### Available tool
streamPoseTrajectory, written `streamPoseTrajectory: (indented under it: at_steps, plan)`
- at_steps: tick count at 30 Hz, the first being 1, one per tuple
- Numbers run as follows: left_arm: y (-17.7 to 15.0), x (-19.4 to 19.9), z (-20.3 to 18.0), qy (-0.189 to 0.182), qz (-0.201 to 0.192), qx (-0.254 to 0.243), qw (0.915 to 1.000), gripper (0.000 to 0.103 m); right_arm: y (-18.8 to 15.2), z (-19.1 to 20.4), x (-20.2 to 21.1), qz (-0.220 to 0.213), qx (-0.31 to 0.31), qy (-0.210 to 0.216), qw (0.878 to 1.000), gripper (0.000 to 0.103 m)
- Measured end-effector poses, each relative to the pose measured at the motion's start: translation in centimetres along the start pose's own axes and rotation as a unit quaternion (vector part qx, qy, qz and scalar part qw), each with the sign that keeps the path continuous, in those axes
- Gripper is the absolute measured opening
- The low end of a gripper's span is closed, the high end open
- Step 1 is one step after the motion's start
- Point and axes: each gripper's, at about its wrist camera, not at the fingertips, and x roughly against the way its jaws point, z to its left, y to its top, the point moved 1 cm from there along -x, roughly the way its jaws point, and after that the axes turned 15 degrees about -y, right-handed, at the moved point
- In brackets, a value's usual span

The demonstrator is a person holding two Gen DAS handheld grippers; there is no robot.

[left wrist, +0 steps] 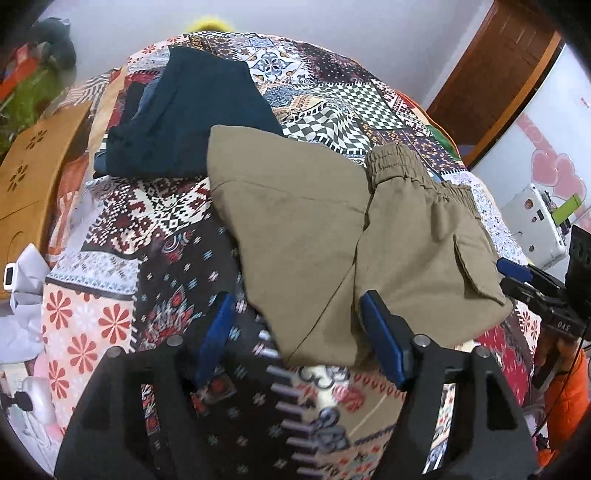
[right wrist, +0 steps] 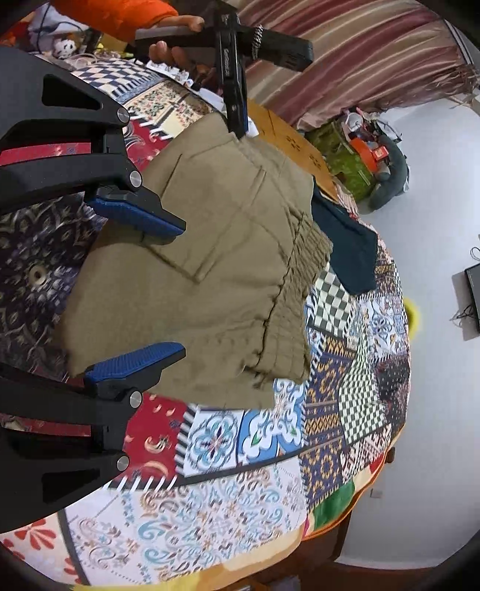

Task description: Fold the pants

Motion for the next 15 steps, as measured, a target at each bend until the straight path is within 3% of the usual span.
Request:
streamPoseTrajectory:
  at_steps: [2, 3, 9, 11, 15]
  plan:
    - [-0.3, 0.4, 0.0, 0.029, -0.001, -0.006, 0.9996, 0.069, -0.3, -0.1, 0.2, 0.002, -0.006, 0.002, 1.000, 0.055]
    - [-0.5, 0.6, 0.1, 0.078, 0.004, -0.019, 0.9968, 0.069, -0.5, -0.2, 0.3, 0.003, -0.007, -0.001, 1.000, 0.055]
    - [-1.8, 2.1, 1.2, 0.130, 0.008, -0.027, 0.9911, 0.067, -1.2, -0.5, 0.8, 0.004, 0.000, -0.025, 1.000, 0.058]
    - [-1.5, 2.7, 1.1, 0.138, 0.003, -0.029, 0.9900, 0.067, -1.1, -0.7, 1.0, 0.008, -0.002, -0.029, 1.000, 0.058]
    - [0.5, 4.5, -0.7, 0.114, -0.029, -0.045, 0.9920, 0.067, -0.1, -1.3, 2.0, -0.003, -0.014, -0.032, 0.999, 0.058]
